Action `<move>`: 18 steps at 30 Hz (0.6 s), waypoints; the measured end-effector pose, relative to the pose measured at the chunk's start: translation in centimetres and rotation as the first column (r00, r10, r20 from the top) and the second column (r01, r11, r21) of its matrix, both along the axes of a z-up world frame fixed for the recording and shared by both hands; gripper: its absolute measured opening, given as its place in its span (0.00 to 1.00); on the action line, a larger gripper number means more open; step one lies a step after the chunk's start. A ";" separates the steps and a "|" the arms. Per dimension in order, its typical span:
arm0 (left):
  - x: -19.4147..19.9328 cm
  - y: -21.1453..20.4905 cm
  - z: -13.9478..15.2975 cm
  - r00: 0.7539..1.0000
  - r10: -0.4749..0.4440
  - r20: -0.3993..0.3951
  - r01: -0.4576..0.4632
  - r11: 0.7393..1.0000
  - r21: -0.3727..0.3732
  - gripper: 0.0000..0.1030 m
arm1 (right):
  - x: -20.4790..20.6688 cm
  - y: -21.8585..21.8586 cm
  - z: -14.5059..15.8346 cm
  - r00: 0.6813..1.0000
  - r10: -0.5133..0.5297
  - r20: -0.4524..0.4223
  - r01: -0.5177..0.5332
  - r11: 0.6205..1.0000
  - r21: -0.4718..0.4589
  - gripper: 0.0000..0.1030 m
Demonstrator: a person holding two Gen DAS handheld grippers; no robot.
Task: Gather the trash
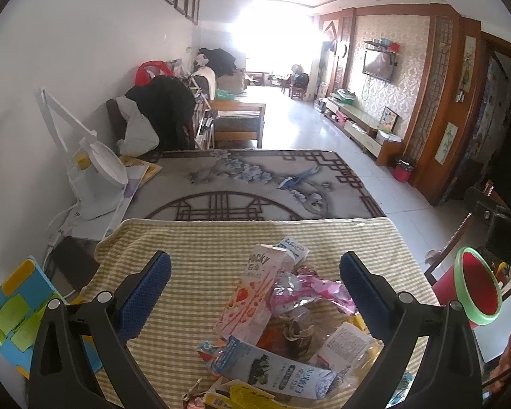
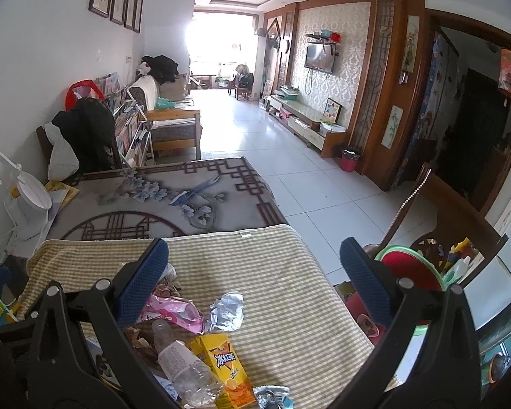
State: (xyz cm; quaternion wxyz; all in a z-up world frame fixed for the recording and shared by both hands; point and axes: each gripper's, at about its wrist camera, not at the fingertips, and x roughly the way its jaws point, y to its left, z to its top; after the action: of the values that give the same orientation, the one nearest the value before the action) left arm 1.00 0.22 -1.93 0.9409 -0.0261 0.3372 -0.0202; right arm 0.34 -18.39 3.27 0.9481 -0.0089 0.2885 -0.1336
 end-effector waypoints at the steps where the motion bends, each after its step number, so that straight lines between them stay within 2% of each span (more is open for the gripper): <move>1: 0.0 0.2 -0.1 1.000 0.004 -0.003 -0.004 1.000 -0.002 0.92 | 0.0 -0.1 -0.1 1.000 -0.001 -0.001 0.001 1.000 0.000 0.97; 7: 0.1 1.1 -0.3 1.000 0.026 -0.012 -0.026 1.000 -0.016 0.92 | -0.3 -0.3 -0.3 1.000 -0.013 -0.003 0.013 1.000 0.008 0.97; 18: -0.5 -0.1 0.3 1.000 -0.018 0.015 0.019 1.000 -0.009 0.92 | -0.8 -0.5 -0.3 1.000 -0.021 0.005 0.021 1.000 0.003 0.97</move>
State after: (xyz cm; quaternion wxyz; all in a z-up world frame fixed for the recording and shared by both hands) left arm 0.46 0.14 -1.64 0.9431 -0.0271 0.3301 -0.0306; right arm -0.42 -18.87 2.96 0.9474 -0.0040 0.2864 -0.1430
